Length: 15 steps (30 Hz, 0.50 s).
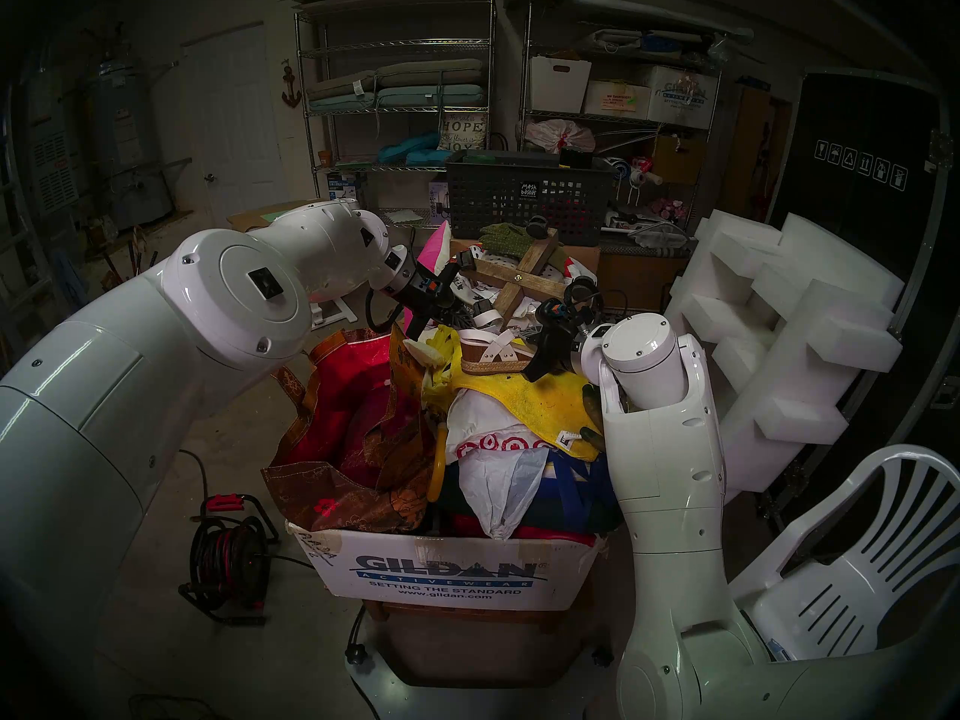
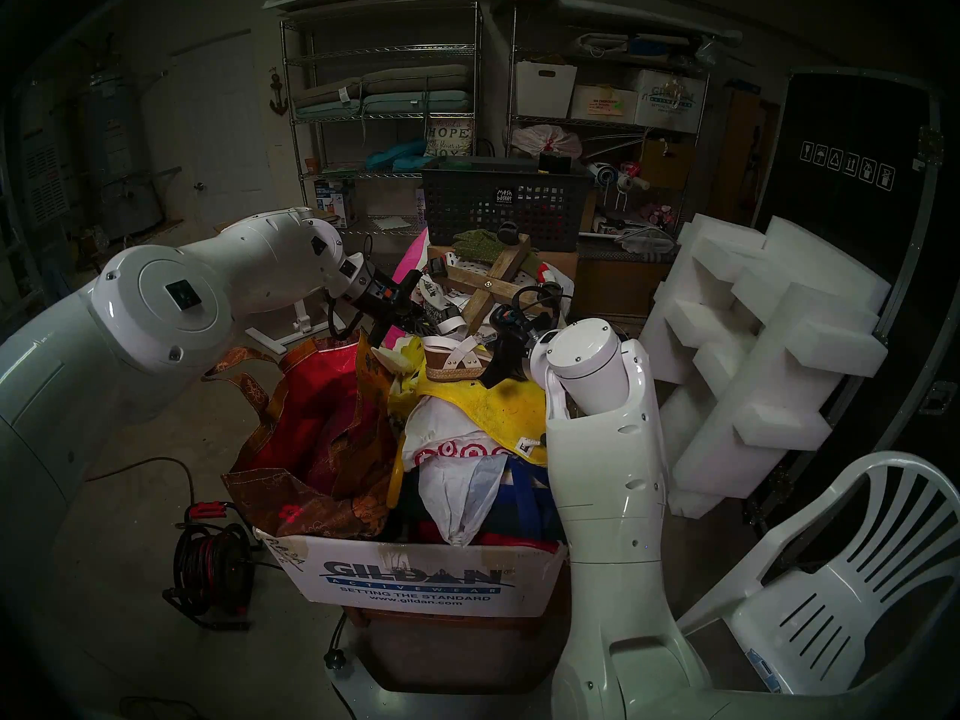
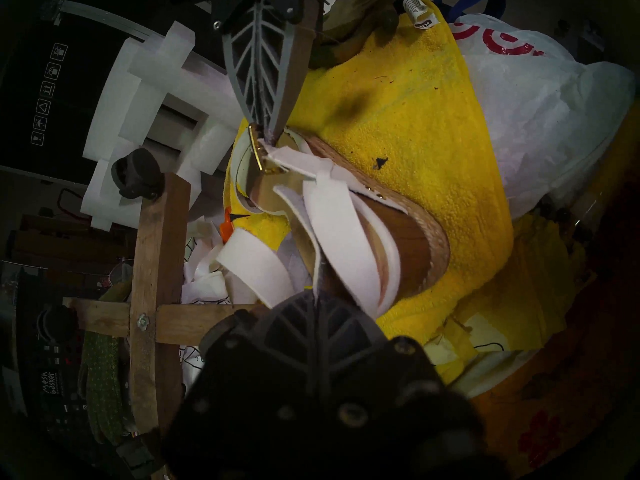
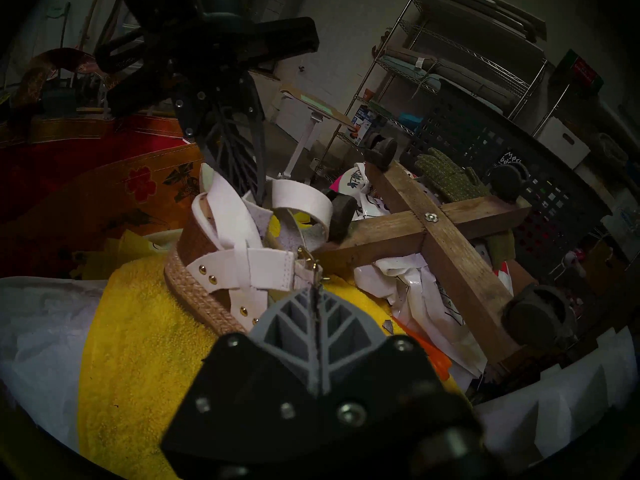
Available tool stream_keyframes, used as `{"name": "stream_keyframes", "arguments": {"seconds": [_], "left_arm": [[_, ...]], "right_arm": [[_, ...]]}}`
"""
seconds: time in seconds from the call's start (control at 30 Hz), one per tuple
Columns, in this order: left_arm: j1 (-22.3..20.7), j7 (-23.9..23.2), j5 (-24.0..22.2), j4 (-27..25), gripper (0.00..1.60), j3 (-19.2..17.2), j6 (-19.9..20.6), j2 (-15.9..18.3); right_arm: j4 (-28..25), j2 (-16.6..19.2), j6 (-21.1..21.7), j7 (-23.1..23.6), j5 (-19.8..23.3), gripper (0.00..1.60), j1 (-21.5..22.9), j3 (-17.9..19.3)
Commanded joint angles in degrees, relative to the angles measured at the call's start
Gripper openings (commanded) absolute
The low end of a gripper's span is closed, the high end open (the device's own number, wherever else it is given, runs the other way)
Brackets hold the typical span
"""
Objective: Unbuckle a shoe
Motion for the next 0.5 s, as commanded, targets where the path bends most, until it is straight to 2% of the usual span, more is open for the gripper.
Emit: {"name": "stream_keyframes", "arguments": {"seconds": [0.0, 0.17, 0.3, 0.47], "left_arm": [[-0.68, -1.74, -2.57, 1.02, 0.0, -2.19, 2.83, 0.21], [-1.16, -2.76, -5.99, 0.41, 0.0, -5.51, 6.55, -0.21], [-1.86, -5.51, -8.14, -0.17, 0.0, -7.71, 9.02, -0.1], [-1.65, -8.49, -9.69, 0.41, 0.0, -9.46, 10.4, 0.09]], "right_arm": [[-2.86, 0.28, -1.62, 0.64, 0.99, 0.0, 0.07, 0.06], [-3.45, 0.54, -2.62, 2.6, 1.42, 0.0, -0.15, -0.85], [-3.61, 0.69, -2.84, 4.0, 1.66, 0.0, -0.43, -1.18], [-3.89, 0.69, -2.97, 5.09, 1.69, 0.0, -0.81, -1.66]]}}
